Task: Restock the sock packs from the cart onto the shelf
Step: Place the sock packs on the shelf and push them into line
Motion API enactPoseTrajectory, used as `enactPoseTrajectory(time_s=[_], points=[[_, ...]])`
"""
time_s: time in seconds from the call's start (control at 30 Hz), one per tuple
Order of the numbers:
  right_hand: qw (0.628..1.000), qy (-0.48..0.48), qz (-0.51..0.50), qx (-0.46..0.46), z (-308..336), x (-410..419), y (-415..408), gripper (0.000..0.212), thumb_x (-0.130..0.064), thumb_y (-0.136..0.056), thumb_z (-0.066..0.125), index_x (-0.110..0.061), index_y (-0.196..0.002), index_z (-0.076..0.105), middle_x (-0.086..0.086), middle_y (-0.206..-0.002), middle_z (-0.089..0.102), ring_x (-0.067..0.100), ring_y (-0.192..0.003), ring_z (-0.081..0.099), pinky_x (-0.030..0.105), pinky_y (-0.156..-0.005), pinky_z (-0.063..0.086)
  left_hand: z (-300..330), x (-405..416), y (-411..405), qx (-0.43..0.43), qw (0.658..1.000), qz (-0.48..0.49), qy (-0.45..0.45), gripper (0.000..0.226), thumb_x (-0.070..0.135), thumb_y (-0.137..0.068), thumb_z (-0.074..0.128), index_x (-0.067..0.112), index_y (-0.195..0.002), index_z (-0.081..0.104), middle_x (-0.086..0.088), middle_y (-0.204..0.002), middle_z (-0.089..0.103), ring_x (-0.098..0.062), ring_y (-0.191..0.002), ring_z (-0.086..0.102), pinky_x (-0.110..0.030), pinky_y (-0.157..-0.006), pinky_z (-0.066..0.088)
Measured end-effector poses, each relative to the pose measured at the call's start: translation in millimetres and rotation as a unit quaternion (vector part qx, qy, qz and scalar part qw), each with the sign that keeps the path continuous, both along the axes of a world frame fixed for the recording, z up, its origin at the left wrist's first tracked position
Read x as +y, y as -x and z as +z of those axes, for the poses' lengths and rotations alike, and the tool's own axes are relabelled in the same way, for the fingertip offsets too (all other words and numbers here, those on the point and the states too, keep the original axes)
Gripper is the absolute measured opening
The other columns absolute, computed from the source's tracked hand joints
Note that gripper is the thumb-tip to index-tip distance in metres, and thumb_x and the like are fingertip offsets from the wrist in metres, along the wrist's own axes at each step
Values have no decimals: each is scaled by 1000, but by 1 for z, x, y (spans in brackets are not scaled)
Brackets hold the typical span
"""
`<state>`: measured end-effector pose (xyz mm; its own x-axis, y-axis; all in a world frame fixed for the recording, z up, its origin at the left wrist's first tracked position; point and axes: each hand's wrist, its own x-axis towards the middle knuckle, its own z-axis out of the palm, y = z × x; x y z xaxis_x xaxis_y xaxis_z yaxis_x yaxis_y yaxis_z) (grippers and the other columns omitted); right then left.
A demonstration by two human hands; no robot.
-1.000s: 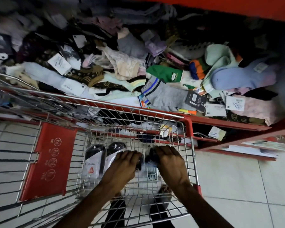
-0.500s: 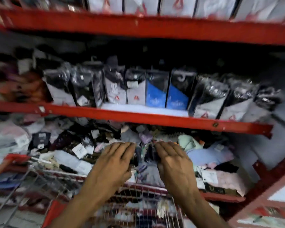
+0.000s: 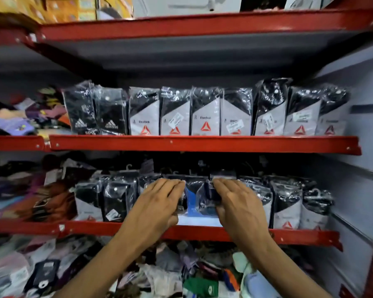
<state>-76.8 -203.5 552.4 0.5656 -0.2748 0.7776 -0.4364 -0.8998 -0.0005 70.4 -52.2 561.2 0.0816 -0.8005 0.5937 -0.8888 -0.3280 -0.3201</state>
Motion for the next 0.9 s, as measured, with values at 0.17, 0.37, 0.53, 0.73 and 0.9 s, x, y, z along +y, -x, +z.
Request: enactPoseTrajectory(time_s=[0.17, 0.37, 0.53, 0.73, 0.9], points=[[998, -4, -26, 48, 10, -25, -17, 53, 1, -57, 77, -5, -109, 67, 12, -101, 72, 34, -89, 65, 40, -78, 57, 9, -41, -13, 8, 1000, -22, -22, 84, 27, -68, 82, 7, -140, 45, -9, -136, 56, -28, -120, 53, -39, -102, 43], [992, -15, -58, 110, 0, -55, -40, 43, 0, -59, 74, -12, -99, 67, 6, -92, 71, 29, -83, 64, 36, -71, 52, -5, -90, -25, 21, 998, -10, -57, 77, 24, -85, 69, 8, -149, 27, -10, -145, 43, -28, -128, 40, -38, -110, 32], [988, -25, -77, 133, -7, -71, -53, 41, 7, -40, 78, -15, -70, 60, 6, -67, 64, 27, -61, 62, 28, -49, 42, -22, -120, -37, 30, 995, 9, -96, 73, 20, -88, 65, 7, -148, 27, -12, -142, 44, -30, -125, 41, -37, -104, 34], [980, -39, -69, 180, -19, -94, -69, 26, 7, -69, 63, -11, -89, 60, 11, -94, 66, 32, -89, 62, 36, -63, 39, -38, -149, -57, 80, 990, 7, -120, 67, 29, -79, 75, 9, -134, 43, -9, -131, 52, -29, -118, 47, -42, -96, 46], [978, -56, -68, 189, -26, -108, -78, 28, -1, -70, 71, -13, -92, 61, 7, -95, 67, 29, -89, 63, 35, -63, 44, -44, -163, -67, 94, 987, -17, -132, 66, 26, -75, 78, 8, -131, 47, -10, -127, 53, -29, -118, 48, -44, -96, 46]])
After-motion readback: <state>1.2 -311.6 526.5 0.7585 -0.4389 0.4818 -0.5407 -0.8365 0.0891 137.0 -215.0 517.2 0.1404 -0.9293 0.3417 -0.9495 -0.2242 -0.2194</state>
